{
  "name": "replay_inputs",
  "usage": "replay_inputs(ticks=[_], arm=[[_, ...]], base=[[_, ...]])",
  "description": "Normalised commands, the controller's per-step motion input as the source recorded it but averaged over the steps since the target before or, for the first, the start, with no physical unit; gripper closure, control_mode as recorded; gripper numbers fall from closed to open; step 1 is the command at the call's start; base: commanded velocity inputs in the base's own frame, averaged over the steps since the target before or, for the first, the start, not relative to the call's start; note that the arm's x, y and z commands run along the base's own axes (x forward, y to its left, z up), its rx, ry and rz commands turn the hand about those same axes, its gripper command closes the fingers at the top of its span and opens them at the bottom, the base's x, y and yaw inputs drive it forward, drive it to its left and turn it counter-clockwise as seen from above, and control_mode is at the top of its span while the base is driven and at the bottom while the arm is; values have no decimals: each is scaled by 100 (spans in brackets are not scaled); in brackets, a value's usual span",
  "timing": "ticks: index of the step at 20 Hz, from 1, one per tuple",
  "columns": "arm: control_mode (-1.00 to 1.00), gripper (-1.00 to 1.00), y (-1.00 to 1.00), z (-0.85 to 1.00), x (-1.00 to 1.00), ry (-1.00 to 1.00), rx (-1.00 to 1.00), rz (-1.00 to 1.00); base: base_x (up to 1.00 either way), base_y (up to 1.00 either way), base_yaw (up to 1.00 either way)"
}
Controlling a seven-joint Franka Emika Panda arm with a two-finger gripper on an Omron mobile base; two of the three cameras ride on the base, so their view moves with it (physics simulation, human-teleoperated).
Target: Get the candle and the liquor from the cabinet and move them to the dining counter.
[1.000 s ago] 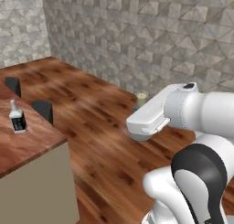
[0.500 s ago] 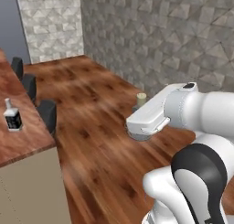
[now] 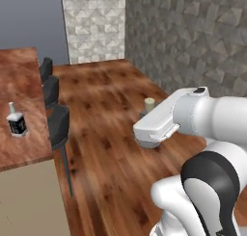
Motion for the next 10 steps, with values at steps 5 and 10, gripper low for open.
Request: replay_inputs(ticks=[5,10], arm=[[100,100,0,0,0,0,0,0],[100,100,0,0,0,0,0,0]], base=[[64,-48,39],[64,-49,39]])
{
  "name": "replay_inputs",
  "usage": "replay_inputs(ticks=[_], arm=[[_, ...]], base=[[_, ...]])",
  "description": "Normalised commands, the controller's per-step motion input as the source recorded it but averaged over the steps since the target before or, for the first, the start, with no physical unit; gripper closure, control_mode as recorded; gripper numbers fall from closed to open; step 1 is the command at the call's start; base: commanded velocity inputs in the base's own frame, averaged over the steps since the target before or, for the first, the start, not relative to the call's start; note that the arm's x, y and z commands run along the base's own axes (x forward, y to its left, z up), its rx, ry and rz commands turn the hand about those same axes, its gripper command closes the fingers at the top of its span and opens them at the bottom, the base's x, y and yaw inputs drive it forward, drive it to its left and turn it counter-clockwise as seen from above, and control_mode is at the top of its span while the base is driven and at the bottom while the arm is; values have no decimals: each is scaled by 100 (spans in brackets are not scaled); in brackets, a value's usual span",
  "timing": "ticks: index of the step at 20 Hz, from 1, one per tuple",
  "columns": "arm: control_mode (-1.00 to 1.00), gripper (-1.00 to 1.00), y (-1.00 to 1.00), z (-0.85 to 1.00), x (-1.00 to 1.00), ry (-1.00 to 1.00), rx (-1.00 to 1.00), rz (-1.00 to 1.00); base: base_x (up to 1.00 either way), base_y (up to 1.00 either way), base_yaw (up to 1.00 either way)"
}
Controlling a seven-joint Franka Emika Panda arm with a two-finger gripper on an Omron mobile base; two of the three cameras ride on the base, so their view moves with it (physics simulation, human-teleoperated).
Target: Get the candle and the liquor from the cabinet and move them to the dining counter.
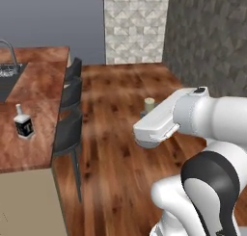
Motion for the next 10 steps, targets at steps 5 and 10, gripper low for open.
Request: replay_inputs(ticks=[5,10], arm=[[100,100,0,0,0,0,0,0],[100,100,0,0,0,0,0,0]], base=[[64,-49,38],[65,-50,38]])
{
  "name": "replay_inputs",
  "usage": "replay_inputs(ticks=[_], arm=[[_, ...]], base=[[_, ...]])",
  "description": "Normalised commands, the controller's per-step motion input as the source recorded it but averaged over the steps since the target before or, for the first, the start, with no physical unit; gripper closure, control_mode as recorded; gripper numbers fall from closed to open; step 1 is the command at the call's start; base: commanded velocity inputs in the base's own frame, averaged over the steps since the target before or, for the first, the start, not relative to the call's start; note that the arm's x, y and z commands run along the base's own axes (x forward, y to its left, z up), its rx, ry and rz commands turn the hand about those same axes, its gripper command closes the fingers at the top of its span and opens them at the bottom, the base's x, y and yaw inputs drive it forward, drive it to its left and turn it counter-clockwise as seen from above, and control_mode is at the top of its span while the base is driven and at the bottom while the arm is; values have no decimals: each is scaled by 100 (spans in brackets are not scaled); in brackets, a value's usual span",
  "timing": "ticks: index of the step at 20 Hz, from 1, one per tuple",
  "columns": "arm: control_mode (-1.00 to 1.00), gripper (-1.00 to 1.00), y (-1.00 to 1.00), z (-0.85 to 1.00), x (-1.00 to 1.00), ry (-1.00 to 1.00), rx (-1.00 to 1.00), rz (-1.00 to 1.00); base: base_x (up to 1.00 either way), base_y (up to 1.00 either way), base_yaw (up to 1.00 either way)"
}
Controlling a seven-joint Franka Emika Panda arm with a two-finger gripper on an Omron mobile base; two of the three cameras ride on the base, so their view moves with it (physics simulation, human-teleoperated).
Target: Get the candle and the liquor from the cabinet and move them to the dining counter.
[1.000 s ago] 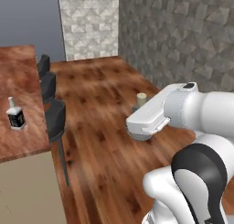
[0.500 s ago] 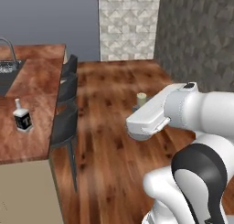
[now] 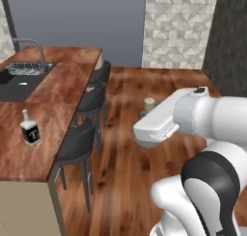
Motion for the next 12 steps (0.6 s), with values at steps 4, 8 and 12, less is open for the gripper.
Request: replay_inputs(ticks=[4,8,12], arm=[[100,100,0,0,0,0,0,0],[100,100,0,0,0,0,0,0],[100,100,0,0,0,0,0,0]], base=[[65,-50,38],[64,-50,38],[65,-50,38]])
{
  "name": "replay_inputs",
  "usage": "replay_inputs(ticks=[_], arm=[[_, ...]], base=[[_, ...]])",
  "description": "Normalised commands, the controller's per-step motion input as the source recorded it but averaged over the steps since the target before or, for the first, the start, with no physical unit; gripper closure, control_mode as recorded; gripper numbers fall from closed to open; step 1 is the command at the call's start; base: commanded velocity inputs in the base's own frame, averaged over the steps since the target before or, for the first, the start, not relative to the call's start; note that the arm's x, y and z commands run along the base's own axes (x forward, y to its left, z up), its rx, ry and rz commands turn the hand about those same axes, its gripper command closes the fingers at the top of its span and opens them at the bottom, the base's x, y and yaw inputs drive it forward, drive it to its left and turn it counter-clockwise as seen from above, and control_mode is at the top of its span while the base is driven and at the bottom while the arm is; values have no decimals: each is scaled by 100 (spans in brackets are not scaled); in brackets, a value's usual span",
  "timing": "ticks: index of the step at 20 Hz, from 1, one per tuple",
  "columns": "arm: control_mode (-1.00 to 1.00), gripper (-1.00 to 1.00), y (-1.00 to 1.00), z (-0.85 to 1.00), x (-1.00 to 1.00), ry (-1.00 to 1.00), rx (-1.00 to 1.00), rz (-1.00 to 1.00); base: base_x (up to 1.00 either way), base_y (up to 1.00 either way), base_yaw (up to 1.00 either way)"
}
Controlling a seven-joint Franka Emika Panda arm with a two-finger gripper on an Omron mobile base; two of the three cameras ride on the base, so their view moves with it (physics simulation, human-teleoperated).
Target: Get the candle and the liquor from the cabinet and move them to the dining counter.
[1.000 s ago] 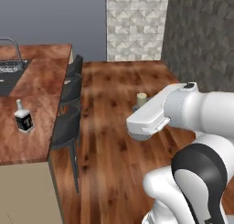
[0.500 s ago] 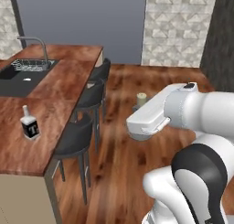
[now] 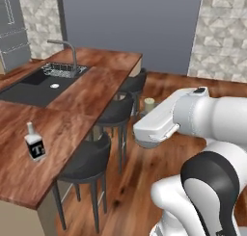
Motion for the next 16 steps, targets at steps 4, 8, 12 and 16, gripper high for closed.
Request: replay_inputs(ticks=[4,8,12,16], arm=[[100,100,0,0,0,0,0,0],[100,100,0,0,0,0,0,0],[100,100,0,0,0,0,0,0],[100,100,0,0,0,0,0,0]], base=[[64,-50,38],[62,-50,38],[61,-49,38],[60,-47,40]])
